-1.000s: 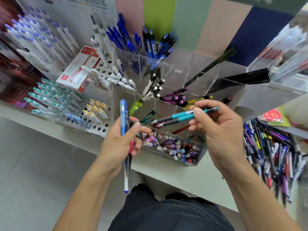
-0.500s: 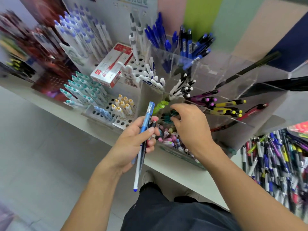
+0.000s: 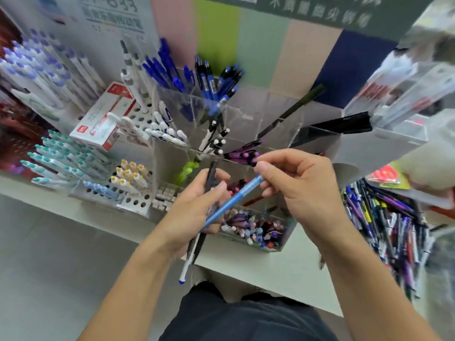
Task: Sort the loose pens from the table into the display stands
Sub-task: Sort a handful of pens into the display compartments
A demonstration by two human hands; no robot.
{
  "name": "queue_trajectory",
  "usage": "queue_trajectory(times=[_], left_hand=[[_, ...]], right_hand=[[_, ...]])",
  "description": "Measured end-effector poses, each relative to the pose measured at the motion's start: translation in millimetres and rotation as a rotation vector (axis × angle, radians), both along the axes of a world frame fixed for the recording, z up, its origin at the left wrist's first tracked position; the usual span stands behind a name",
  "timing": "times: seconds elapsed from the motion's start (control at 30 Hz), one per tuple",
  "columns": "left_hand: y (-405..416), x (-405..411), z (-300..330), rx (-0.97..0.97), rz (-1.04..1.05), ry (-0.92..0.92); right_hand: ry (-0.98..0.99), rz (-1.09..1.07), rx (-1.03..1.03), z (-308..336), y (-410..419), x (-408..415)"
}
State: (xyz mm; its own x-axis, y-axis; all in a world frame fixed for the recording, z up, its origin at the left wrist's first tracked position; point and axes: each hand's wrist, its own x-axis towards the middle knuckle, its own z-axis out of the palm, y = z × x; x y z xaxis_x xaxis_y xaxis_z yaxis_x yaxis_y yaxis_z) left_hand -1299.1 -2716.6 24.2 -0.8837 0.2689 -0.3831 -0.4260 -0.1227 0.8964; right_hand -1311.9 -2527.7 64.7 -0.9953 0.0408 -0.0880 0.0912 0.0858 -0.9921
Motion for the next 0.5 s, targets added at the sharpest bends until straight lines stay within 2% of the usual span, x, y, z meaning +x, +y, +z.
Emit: queue_trajectory(times=[0.07,0.17,0.33,0.5], left_hand=[[6,-3,-2,0.016,0.068,-0.012],[15,-7,-4,0.163,0.11,-0.082],[27,-7,-7,0.241,0.053,-0.15],[27,-4,-5,0.121,0.014,-0.085]], right_hand=[[0.101,-0.133,-0.007,14,26,4],[0.292,-0.259,0.105,34,66,12],[0.377,-0.215,0.349,27,83,30],[0.354,-0.059,0.707,-18,61,36]])
